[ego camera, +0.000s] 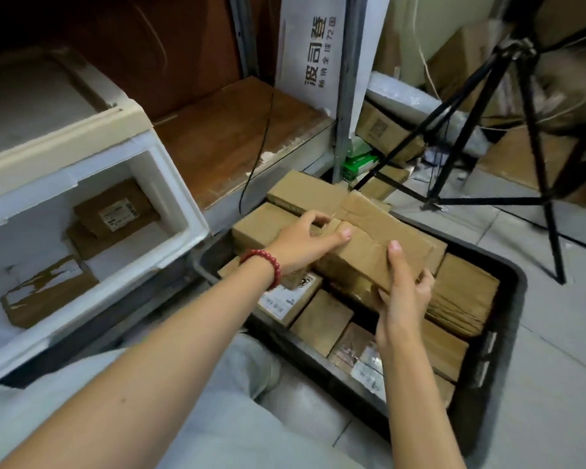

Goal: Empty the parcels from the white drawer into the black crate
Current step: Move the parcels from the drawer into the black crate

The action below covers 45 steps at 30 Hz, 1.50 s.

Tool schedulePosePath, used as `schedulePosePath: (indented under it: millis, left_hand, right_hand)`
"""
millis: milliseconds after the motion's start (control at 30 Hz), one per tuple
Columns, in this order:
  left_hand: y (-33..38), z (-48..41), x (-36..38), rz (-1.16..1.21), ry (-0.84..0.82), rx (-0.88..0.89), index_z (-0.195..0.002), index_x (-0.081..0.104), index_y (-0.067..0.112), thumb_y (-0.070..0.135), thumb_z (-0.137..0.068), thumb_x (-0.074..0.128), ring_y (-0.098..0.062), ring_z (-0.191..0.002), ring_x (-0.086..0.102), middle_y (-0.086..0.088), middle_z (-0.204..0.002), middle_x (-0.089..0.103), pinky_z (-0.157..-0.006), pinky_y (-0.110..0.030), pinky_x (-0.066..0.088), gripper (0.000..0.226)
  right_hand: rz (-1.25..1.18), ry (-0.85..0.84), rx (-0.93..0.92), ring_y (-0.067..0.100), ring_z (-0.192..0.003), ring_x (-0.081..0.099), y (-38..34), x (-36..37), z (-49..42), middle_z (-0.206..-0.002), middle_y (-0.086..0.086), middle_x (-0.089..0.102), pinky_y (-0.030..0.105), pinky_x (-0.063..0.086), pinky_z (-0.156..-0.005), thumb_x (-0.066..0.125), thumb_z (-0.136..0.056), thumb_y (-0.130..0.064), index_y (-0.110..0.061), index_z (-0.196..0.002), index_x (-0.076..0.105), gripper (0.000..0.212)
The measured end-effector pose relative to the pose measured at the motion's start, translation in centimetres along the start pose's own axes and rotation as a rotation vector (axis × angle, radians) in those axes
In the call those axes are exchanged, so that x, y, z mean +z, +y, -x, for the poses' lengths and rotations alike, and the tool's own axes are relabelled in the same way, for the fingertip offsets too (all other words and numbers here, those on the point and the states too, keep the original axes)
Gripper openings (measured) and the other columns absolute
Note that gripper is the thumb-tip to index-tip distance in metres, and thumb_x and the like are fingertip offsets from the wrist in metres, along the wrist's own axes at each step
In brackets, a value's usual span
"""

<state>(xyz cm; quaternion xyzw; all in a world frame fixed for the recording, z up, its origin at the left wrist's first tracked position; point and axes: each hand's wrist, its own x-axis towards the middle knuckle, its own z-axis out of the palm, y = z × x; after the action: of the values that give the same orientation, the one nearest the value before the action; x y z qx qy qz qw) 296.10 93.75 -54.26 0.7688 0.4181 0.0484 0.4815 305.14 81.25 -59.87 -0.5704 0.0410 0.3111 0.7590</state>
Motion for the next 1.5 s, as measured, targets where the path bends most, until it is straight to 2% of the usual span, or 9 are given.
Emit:
schedulePosePath:
  millis: [167, 400, 533, 733, 933, 1033, 1167, 1367, 1500]
  left_hand:
    - [-1.0, -2.4, 7.8, 0.115, -0.126, -0.056, -0.137, 0.043, 0.031, 0.059, -0.083, 0.059, -0.019, -0.116, 0.052, 0.004, -0.126, 0.052, -0.097, -0.045, 0.049, 0.063]
    - [-3.7, -3.0, 11.8, 0.054, -0.078, -0.073, -0.122, 0.058, 0.021, 0.046, -0.089, 0.059, -0.019, -0.107, 0.059, 0.001, -0.112, 0.063, -0.095, -0.036, 0.049, 0.041]
    - [-4.7, -3.1, 11.4, 0.001, 0.005, -0.09, -0.126, 0.045, 0.013, 0.038, -0.088, 0.064, -0.018, -0.106, 0.057, -0.001, -0.116, 0.059, -0.083, -0.022, 0.04, 0.049]
    - [-5.6, -3.3, 11.2, -0.158, 0.022, 0.122, -0.127, 0.041, 0.029, 0.024, -0.091, 0.061, -0.021, -0.105, 0.058, -0.005, -0.121, 0.056, -0.091, -0.033, 0.046, 0.042]
    - [-5.0, -3.2, 12.6, -0.436, 0.066, 0.213, -0.134, 0.044, 0.03, 0.03, -0.091, 0.058, -0.024, -0.11, 0.049, -0.005, -0.137, 0.026, -0.089, -0.037, 0.049, 0.045]
    - [-4.6, -3.2, 12.3, -0.534, 0.095, 0.275, -0.136, 0.045, 0.028, 0.03, -0.092, 0.056, -0.025, -0.119, 0.039, -0.005, -0.138, 0.024, -0.09, -0.034, 0.046, 0.045]
    - [-4.8, -3.6, 12.2, -0.844, -0.014, 0.342, -0.15, 0.02, 0.027, 0.036, -0.096, 0.048, -0.025, -0.124, 0.037, -0.001, -0.15, 0.022, -0.096, -0.037, 0.041, 0.061]
    - [-5.2, -3.8, 11.8, -0.923, -0.103, 0.297, -0.146, 0.021, 0.025, 0.044, -0.093, 0.049, -0.026, -0.141, 0.02, 0.002, -0.158, 0.012, -0.11, -0.046, 0.028, 0.063]
    - [-4.9, -4.0, 11.7, -1.088, -0.161, 0.24, -0.152, 0.007, 0.028, 0.053, -0.095, 0.04, -0.03, -0.146, 0.005, 0.001, -0.161, -0.001, -0.114, -0.056, 0.012, 0.071]
  right_hand:
    - [-0.036, 0.242, -0.063, 0.015, -0.106, 0.06, 0.2, -4.2, -2.1, -0.125, 0.002, 0.056, 0.025, 0.052, -0.077, 0.075, -0.08, -0.037, -0.025, -0.137, 0.043, 0.066]
    - [0.043, 0.518, 0.001, 0.021, -0.112, 0.058, 3.0, -5.1, -3.8, -0.131, 0.004, 0.057, 0.036, 0.05, -0.092, 0.077, -0.078, -0.035, -0.025, -0.123, 0.042, 0.058]
    - [0.135, 0.438, 0.059, 0.021, -0.114, 0.056, 4.1, -5.0, -4.7, -0.129, 0.007, 0.059, 0.031, 0.044, -0.092, 0.067, -0.088, -0.032, -0.012, -0.13, 0.046, 0.05]
    - [0.189, 0.362, 0.071, 0.02, -0.116, 0.055, 5.2, -5.7, -5.6, -0.129, 0.005, 0.056, 0.038, 0.046, -0.101, 0.063, -0.091, -0.031, -0.019, -0.128, 0.042, 0.044]
    - [0.413, 0.279, -0.104, 0.021, -0.127, 0.046, 6.2, -5.5, -5.2, -0.14, 0.003, 0.048, 0.043, 0.041, -0.107, 0.083, -0.072, -0.022, -0.03, -0.132, 0.035, 0.077]
    - [0.487, 0.286, -0.162, 0.021, -0.13, 0.039, 6.2, -5.5, -5.0, -0.141, 0.007, 0.04, 0.022, 0.038, -0.101, 0.083, -0.072, -0.017, -0.024, -0.139, 0.034, 0.084]
    - [0.574, 0.299, -0.227, 0.021, -0.128, 0.041, 6.0, -5.4, -5.3, -0.141, 0.009, 0.037, -0.009, 0.03, -0.067, 0.076, -0.08, -0.011, -0.022, -0.14, 0.041, 0.07]
    - [0.778, 0.269, -0.283, 0.011, -0.119, 0.038, 5.9, -5.1, -5.3, -0.138, 0.007, 0.035, 0.005, 0.026, -0.09, 0.068, -0.087, -0.012, -0.021, -0.143, 0.045, 0.061]
    - [1.186, 0.257, -0.271, 0.026, -0.13, 0.035, 5.0, -5.2, -5.6, -0.144, 0.008, 0.034, 0.038, 0.04, -0.098, 0.063, -0.09, -0.037, -0.027, -0.147, 0.039, 0.062]
